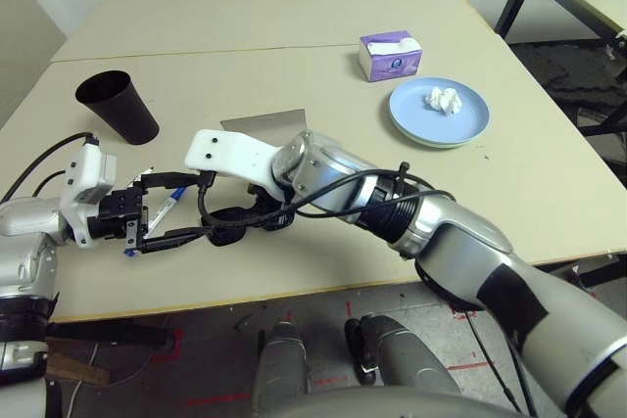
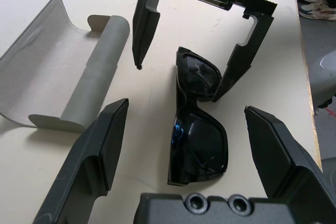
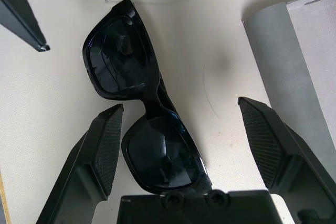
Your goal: Organize and tidy the items on the table.
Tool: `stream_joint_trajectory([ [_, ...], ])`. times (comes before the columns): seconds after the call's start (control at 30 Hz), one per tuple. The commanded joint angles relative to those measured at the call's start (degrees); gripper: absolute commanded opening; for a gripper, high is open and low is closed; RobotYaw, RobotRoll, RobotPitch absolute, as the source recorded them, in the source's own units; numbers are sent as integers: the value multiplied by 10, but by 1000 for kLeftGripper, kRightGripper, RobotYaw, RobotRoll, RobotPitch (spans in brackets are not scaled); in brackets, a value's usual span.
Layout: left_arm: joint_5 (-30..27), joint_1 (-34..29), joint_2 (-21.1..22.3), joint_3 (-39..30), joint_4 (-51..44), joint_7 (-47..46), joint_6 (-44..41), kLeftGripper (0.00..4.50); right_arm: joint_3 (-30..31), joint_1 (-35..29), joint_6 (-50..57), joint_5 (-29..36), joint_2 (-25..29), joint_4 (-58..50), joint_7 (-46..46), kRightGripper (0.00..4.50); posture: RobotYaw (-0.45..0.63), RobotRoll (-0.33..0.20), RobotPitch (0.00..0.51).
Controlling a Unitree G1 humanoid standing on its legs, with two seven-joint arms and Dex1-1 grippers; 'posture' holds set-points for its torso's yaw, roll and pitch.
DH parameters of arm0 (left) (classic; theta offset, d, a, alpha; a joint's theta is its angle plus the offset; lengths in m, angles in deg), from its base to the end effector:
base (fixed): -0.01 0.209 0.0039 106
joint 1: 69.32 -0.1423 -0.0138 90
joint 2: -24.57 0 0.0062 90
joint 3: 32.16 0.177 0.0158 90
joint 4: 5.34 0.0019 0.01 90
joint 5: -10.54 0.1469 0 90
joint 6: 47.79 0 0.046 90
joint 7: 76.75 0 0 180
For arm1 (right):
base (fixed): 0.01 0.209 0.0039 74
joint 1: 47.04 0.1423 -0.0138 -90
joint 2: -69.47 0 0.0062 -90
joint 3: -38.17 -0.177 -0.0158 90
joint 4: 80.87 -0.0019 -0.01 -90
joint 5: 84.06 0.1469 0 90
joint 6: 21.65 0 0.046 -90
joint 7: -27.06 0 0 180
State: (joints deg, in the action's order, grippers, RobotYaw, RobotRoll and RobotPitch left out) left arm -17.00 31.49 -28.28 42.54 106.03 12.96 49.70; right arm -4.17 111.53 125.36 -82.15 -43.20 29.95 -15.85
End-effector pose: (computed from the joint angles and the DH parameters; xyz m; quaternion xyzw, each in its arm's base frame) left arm 0.2192 0.3684 0.1699 0.2017 0.0609 -0.5344 0.8185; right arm 0.2597 0.0711 0.2045 -0.3953 0.2005 0.5852 0.6790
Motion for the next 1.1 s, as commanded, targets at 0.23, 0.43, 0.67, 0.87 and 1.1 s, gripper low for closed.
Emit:
stream_joint_trajectory([
  [0.23, 14, 18, 2, 7, 24, 9, 10, 4500, 8, -17, 20, 4, -34, -24, -19, 4460, -26, 0, 161],
  [0.43, 16, 23, -2, 10, 28, 9, 14, 4500, 9, -25, 18, 3, -34, -25, -16, 4460, -25, 0, 159],
  [0.67, 15, 25, -1, 8, 31, 9, 16, 4500, 10, -36, 2, -2, -40, -14, -10, 4460, -17, 0, 160],
  [0.87, 14, 24, 0, 6, 30, 7, 16, 4500, 12, -49, -21, -3, -43, -1, -8, 4460, -15, 0, 160],
  [1.1, 13, 23, 1, 4, 31, 7, 17, 4500, 28, -65, -31, -5, -40, 0, -12, 4460, -8, 0, 161],
])
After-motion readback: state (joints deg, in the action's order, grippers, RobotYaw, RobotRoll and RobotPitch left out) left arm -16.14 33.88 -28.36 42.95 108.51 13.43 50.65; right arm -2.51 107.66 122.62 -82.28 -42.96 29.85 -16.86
